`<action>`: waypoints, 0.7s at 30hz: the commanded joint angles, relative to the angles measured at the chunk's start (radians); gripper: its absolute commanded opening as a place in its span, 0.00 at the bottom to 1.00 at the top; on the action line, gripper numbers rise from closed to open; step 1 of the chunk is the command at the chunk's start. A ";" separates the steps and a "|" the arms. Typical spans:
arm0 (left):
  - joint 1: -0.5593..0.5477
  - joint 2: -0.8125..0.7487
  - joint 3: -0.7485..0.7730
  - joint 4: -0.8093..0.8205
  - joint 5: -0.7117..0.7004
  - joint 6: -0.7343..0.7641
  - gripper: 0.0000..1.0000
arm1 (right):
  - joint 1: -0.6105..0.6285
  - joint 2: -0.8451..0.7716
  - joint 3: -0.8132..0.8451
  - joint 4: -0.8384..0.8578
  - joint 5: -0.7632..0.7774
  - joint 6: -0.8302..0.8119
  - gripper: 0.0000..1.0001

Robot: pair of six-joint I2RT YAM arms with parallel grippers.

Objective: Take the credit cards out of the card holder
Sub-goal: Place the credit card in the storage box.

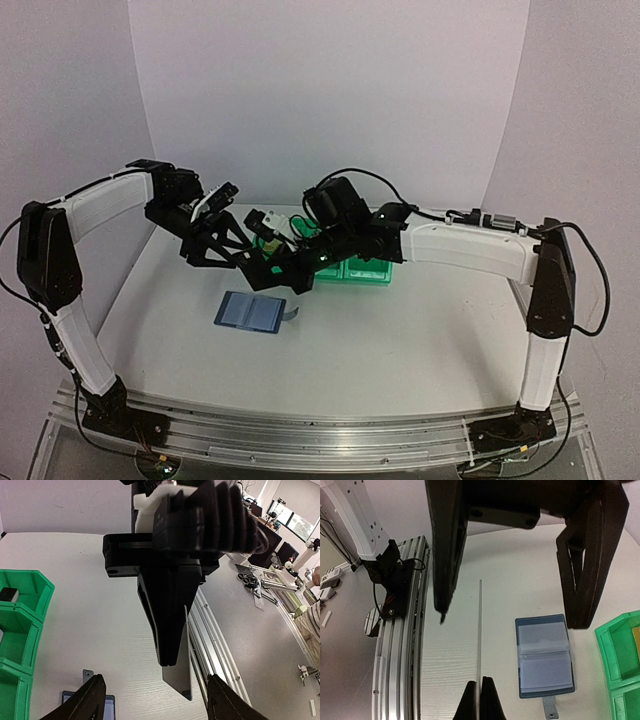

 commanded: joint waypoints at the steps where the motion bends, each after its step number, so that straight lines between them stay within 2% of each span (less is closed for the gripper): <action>1: 0.004 -0.054 0.024 -0.103 -0.001 0.023 0.62 | 0.009 -0.019 0.037 -0.075 0.038 -0.059 0.00; 3: -0.003 -0.058 0.020 -0.083 -0.006 -0.021 0.56 | 0.012 -0.015 0.048 -0.078 0.048 -0.062 0.00; 11: -0.023 -0.077 -0.024 -0.051 -0.015 -0.075 0.52 | 0.016 -0.003 0.087 -0.077 0.058 -0.062 0.00; 17: -0.023 -0.078 -0.015 0.017 -0.013 -0.179 0.30 | 0.016 0.016 0.099 -0.078 0.049 -0.061 0.00; 21: -0.023 -0.078 -0.011 -0.001 0.005 -0.175 0.24 | 0.016 0.021 0.093 -0.078 0.053 -0.059 0.00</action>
